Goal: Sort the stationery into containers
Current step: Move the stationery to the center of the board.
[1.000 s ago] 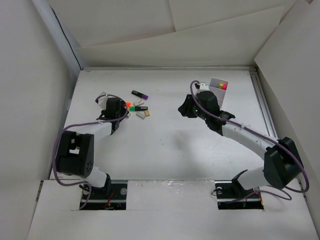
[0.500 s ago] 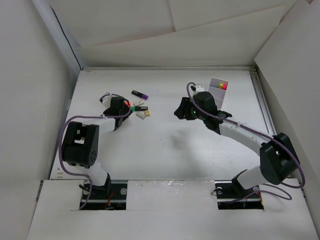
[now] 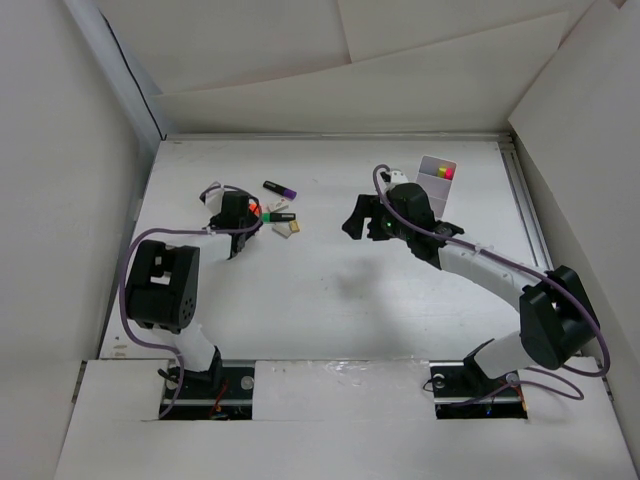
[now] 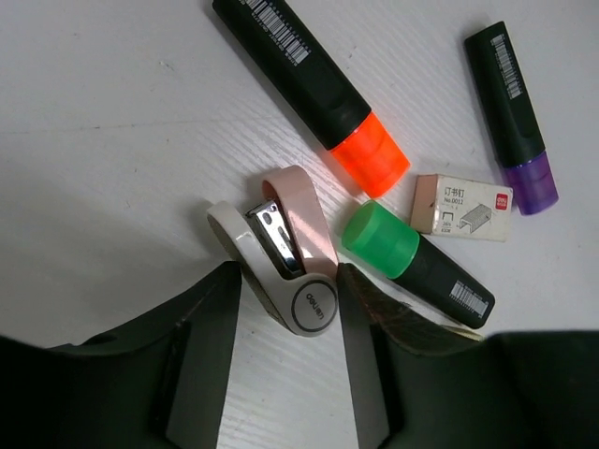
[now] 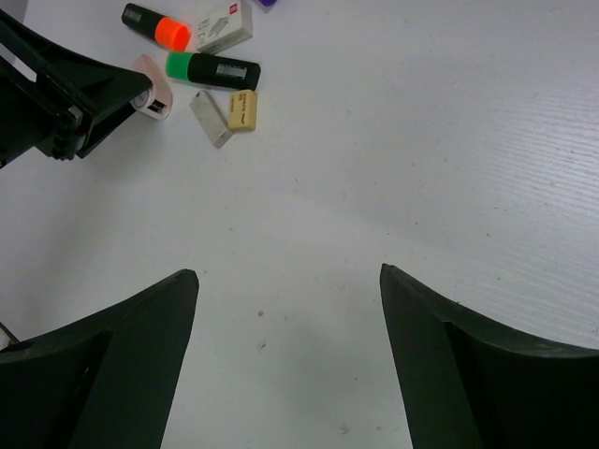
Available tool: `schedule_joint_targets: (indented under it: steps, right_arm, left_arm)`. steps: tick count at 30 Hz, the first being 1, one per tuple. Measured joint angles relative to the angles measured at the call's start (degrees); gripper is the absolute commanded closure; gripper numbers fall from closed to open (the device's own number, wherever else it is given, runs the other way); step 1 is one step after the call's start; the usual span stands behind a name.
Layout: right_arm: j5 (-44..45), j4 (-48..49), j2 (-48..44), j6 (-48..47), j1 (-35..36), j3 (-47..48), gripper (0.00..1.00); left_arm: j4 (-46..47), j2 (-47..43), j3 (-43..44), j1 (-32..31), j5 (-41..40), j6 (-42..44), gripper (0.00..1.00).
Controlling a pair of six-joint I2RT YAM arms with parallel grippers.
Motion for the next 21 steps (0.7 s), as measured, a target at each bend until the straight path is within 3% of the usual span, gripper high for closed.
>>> schedule_joint_targets:
  steps: [4, 14, 18, 21]
  right_arm:
    - [-0.3, 0.0, 0.0, 0.0, 0.0, 0.0, 0.15]
    - [-7.8, 2.1, 0.5, -0.3, 0.1, 0.0, 0.12]
    - [-11.0, 3.8, 3.1, -0.1, 0.4, 0.1, 0.12]
    - [-11.5, 3.9, 4.2, 0.2, 1.3, 0.1, 0.12]
  left_arm:
    - [0.5, 0.3, 0.4, 0.0, -0.1, 0.2, 0.76]
    - [1.3, -5.0, -4.6, -0.1, 3.3, 0.9, 0.85]
    - [1.2, -9.6, -6.8, -1.3, 4.4, 1.4, 0.84]
    - [1.1, -11.2, -7.2, -2.0, 4.7, 1.9, 0.71]
